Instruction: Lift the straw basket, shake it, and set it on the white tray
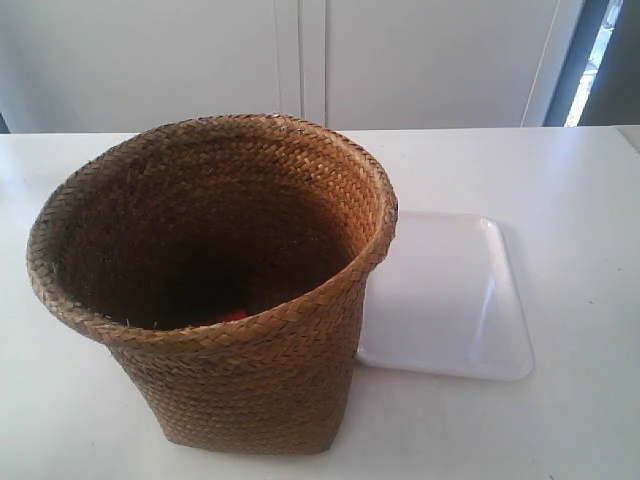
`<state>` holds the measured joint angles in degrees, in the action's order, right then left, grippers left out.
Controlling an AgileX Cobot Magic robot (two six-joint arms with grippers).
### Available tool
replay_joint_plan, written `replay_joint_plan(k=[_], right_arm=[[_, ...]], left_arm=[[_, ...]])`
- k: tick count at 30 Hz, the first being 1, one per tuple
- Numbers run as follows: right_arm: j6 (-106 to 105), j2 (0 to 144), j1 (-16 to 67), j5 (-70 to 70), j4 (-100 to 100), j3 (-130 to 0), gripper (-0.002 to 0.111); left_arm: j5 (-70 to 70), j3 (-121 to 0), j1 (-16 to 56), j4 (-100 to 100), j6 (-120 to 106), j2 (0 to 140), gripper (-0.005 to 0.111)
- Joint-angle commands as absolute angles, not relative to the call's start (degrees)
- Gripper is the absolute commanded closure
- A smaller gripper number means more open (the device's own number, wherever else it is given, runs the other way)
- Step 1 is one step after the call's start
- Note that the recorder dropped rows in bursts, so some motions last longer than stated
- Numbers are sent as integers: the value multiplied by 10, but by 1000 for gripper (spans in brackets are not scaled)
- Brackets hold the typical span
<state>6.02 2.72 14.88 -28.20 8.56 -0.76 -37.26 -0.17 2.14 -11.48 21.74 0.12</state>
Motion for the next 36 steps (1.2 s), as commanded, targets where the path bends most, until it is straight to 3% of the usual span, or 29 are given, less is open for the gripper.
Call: replay_joint_plan(k=[1, 7, 13, 18, 22, 29, 32, 36], right_arm=[[45, 79, 149, -336, 100, -113, 108], [-93, 371, 149, -240, 195, -364, 108], [-238, 623, 138, 34, 275, -611, 108], [-172, 742, 93, 286, 120, -771, 108], [-44, 778, 81, 399, -24, -812, 108], [-42, 786, 110, 501, -24, -843, 106], [-38, 804, 133, 556, -4, -863, 98], [-42, 825, 143, 596, 83, -874, 79]], left_arm=[[-502, -30, 25, -120, 192, 0, 107], [-453, -187, 25, -177, 131, 109, 107], [-163, -421, 25, -230, -40, 317, 107], [69, -576, 25, -222, -146, 471, 107], [199, -664, 25, -157, -147, 558, 107], [432, -775, 25, 16, 5, 693, 107], [487, -803, 25, 0, 14, 744, 104], [520, -829, 25, -57, 11, 790, 84]])
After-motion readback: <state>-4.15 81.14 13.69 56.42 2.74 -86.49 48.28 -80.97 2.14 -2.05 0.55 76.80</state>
